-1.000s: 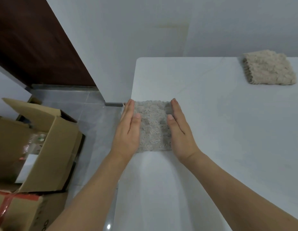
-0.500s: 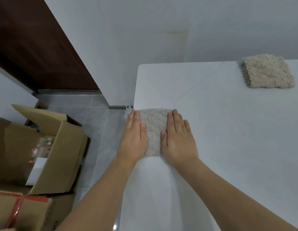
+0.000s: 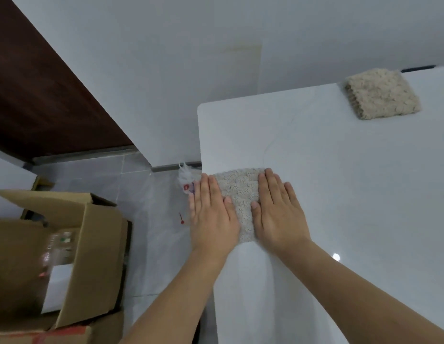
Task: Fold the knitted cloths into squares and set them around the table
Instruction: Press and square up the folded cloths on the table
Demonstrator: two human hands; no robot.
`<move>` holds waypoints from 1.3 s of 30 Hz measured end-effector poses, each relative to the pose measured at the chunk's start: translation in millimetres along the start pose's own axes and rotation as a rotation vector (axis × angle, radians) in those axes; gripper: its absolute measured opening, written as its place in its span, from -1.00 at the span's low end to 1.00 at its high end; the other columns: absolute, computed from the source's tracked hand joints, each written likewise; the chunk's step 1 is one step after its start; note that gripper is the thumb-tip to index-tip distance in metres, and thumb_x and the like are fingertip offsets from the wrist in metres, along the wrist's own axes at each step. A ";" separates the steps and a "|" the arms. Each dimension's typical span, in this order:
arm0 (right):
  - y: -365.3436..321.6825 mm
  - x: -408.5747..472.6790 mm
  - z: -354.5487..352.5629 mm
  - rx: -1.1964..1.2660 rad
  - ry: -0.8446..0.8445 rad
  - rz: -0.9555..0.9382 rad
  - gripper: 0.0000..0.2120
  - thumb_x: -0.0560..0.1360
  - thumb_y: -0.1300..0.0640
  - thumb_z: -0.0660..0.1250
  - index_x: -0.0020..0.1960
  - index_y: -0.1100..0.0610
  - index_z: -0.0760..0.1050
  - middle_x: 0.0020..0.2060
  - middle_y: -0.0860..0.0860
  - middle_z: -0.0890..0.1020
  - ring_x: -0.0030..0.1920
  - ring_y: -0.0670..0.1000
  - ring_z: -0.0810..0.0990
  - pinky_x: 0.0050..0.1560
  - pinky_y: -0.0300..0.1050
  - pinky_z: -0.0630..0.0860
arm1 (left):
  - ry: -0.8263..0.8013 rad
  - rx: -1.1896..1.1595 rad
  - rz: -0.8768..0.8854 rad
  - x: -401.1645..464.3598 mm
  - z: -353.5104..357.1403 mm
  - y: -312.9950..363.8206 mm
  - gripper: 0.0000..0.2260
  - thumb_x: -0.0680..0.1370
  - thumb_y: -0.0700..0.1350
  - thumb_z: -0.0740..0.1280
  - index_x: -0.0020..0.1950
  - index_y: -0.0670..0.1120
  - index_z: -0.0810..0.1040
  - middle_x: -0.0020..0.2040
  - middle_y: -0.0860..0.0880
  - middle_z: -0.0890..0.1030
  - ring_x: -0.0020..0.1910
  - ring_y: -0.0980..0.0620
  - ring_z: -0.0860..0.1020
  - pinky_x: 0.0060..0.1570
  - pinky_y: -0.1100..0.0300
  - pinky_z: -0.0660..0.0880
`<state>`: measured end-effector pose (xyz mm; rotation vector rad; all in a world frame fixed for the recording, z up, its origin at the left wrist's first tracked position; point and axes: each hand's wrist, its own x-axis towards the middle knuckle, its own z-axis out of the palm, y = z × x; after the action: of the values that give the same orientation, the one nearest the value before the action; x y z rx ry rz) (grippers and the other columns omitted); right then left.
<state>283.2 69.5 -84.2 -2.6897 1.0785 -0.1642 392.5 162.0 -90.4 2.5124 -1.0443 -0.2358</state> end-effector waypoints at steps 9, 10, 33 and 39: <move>-28.8 -22.2 -5.8 -0.039 0.222 0.356 -0.41 0.64 -0.09 -0.08 0.52 0.27 0.15 0.52 0.18 0.18 0.54 0.13 0.10 0.53 0.09 -0.05 | -0.313 -0.002 0.702 81.0 -48.8 -35.0 -0.44 0.65 0.07 -0.06 0.58 -0.20 0.17 0.61 -0.10 0.12 0.61 -0.02 0.00 0.57 -0.07 -0.05; -38.3 -27.5 -5.5 0.096 0.282 0.482 -0.41 0.64 -0.08 -0.10 0.55 0.24 0.09 0.55 0.14 0.11 0.56 0.07 0.02 0.54 0.03 -0.09 | -0.432 -0.046 0.783 99.1 -54.4 -34.2 -0.45 0.66 0.07 -0.06 0.60 -0.16 0.13 0.62 -0.05 0.07 0.61 0.05 -0.04 0.57 -0.01 -0.07; -125.2 14.3 29.5 0.667 0.841 1.039 -0.40 0.62 -0.10 -0.14 0.58 0.16 -0.08 0.56 -0.09 -0.10 0.55 -0.13 -0.14 0.55 0.04 -0.05 | -0.906 -0.496 0.968 145.5 -28.1 -14.8 -0.56 0.68 -0.09 0.09 0.56 -0.18 0.24 0.60 -0.05 0.19 0.58 0.14 0.11 0.55 0.19 0.02; -122.3 13.9 33.1 0.644 0.822 1.029 -0.40 0.62 -0.10 -0.14 0.57 0.17 -0.08 0.57 -0.06 -0.11 0.55 -0.12 -0.14 0.54 0.06 -0.04 | -0.915 -0.479 0.990 147.9 -28.0 -15.7 -0.55 0.68 -0.10 0.08 0.57 -0.20 0.22 0.61 -0.06 0.15 0.58 0.14 0.08 0.55 0.21 0.01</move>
<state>380.9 151.4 -84.0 -1.2389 2.0025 -1.1981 515.5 75.8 -71.8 1.1799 -2.0831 -1.1845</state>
